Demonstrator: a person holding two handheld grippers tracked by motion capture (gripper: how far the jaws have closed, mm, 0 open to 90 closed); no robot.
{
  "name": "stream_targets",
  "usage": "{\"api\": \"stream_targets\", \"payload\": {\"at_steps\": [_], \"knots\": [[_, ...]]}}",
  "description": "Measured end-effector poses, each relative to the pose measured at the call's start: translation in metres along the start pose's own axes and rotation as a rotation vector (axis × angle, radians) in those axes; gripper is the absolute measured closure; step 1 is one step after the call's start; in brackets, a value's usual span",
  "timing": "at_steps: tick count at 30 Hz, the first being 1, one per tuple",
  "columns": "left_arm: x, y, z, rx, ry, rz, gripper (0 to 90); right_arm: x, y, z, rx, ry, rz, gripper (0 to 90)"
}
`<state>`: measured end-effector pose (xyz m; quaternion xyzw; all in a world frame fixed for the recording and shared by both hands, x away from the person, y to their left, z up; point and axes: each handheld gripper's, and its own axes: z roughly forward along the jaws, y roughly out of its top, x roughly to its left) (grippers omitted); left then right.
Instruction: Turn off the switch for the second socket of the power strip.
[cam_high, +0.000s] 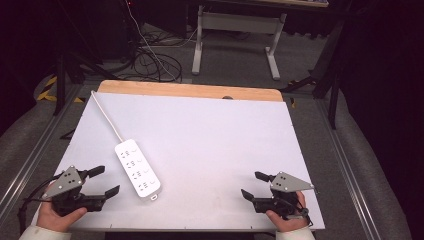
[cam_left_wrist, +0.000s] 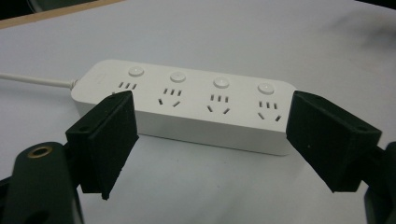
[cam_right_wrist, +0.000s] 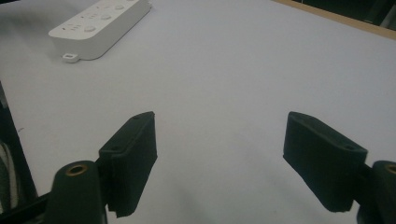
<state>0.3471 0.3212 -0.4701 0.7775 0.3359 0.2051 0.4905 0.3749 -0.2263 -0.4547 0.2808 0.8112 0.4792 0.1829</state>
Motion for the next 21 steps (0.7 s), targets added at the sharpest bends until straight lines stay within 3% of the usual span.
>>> {"api": "stream_targets", "payload": {"at_steps": [11, 14, 19, 21], "knots": [[-0.005, 0.005, -0.002, -0.006, 0.022, 0.031, 18.4, -0.001, -0.001, 0.001, 0.003, 0.0, 0.0, 26.1], [-0.006, 0.006, -0.004, -0.008, 0.007, 0.028, 18.5, -0.002, -0.001, 0.001, 0.005, -0.001, 0.0, 26.1], [-0.006, 0.008, -0.007, -0.002, -0.01, -0.021, 17.5, -0.002, -0.001, 0.002, 0.006, 0.003, 0.002, 26.1], [-0.006, 0.007, -0.006, -0.001, -0.007, -0.021, 17.5, -0.002, -0.001, 0.003, 0.006, 0.003, 0.003, 26.1]]}}
